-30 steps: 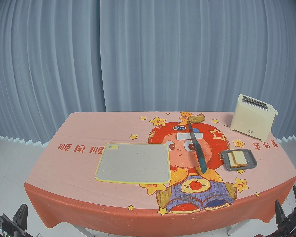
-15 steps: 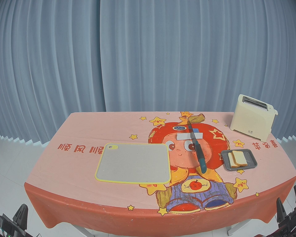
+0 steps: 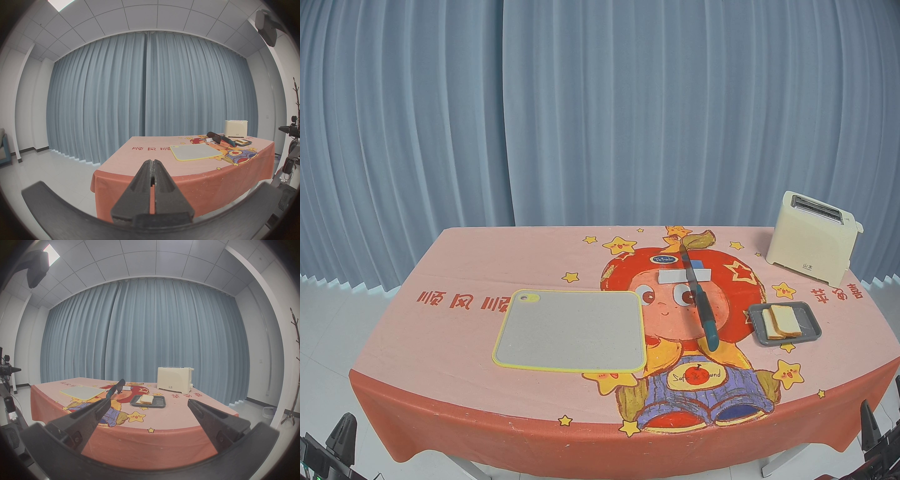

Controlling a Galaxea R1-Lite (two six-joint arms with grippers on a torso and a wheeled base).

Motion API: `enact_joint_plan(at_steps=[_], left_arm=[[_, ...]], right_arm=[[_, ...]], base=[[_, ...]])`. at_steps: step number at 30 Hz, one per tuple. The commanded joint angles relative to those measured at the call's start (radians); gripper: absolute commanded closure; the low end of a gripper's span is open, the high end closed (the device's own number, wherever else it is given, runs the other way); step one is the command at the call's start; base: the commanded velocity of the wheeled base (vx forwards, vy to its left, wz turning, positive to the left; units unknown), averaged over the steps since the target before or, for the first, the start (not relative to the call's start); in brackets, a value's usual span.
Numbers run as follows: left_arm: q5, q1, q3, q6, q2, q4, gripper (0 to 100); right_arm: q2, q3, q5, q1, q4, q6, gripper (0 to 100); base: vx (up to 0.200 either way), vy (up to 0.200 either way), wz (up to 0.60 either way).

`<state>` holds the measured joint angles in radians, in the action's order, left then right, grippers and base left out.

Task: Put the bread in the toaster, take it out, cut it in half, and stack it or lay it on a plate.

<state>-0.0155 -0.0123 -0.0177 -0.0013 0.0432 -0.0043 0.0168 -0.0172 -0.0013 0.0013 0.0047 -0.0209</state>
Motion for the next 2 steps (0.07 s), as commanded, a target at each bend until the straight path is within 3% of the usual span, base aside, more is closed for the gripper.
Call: enact_joint_plan(at_steps=[1,2], left_arm=[[0.0,0.0,0.018,0.0,0.001,0.0,100],[0.0,0.0,0.018,0.0,0.001,0.0,100]], right_arm=[[0.003,0.016,0.0,0.0,0.0,-0.001,0],[0.002,0.016,-0.002,0.0,0.0,0.002,0]], base=[[0.0,0.0,0.0],[0.0,0.0,0.0]])
